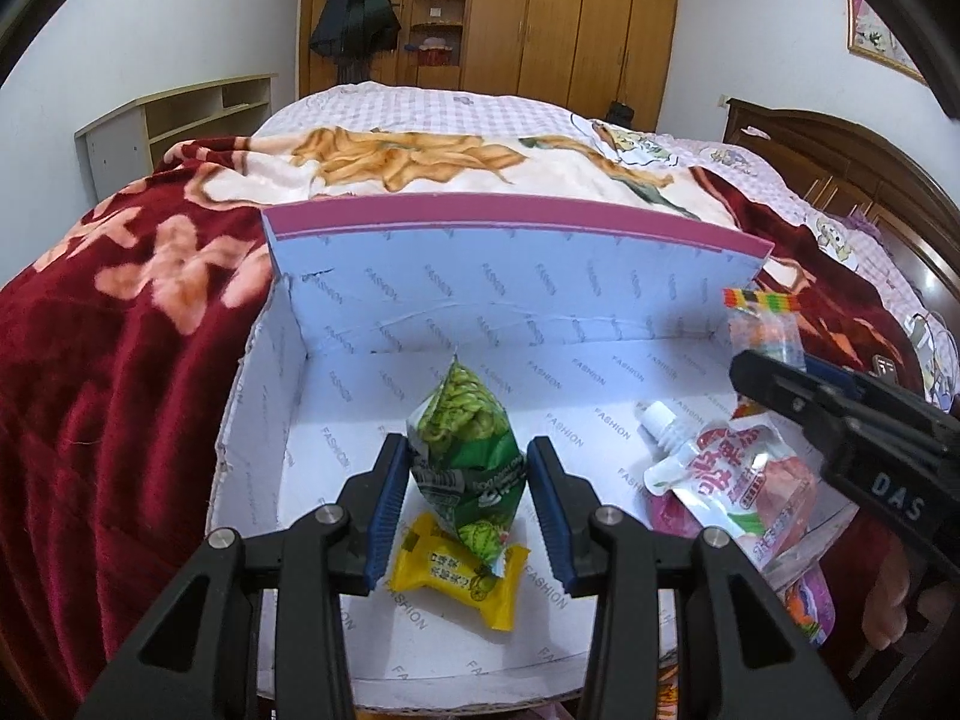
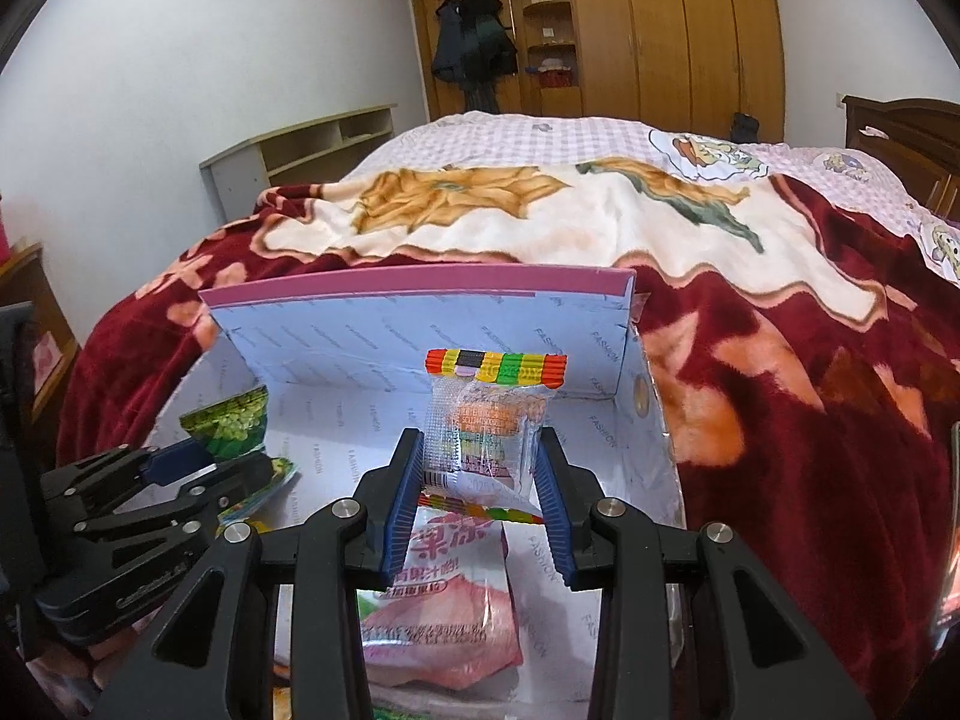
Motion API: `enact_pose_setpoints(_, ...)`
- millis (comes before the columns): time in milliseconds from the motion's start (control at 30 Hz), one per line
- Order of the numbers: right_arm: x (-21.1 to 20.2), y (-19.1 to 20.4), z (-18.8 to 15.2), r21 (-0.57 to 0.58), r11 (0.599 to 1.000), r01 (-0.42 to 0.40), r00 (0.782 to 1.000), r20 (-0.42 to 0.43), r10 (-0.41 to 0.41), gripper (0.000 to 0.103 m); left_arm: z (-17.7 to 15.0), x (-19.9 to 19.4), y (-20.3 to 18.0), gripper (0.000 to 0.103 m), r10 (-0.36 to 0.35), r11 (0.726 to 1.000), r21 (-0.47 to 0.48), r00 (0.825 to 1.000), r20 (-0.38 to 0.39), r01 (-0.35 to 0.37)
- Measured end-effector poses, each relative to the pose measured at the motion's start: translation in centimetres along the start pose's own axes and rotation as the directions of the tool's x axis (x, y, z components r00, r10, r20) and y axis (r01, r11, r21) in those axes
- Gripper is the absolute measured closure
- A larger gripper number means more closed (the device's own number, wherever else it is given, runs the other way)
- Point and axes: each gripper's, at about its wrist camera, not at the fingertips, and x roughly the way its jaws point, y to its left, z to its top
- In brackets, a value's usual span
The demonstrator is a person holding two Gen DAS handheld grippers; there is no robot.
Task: Organize snacks
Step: 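Lower and release the pea bag and candy bag inside the box with both tools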
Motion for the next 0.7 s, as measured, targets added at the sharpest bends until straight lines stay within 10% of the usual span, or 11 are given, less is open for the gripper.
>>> enact_pose_setpoints(700,0.82,-0.09,-0.12,0.022,1.0,0.02,1.0,0.003,-0.02,0.056,0.0,0.53,0.22,0.051,0.018,1.0,-0.009,0.999,-0.026,-0.019)
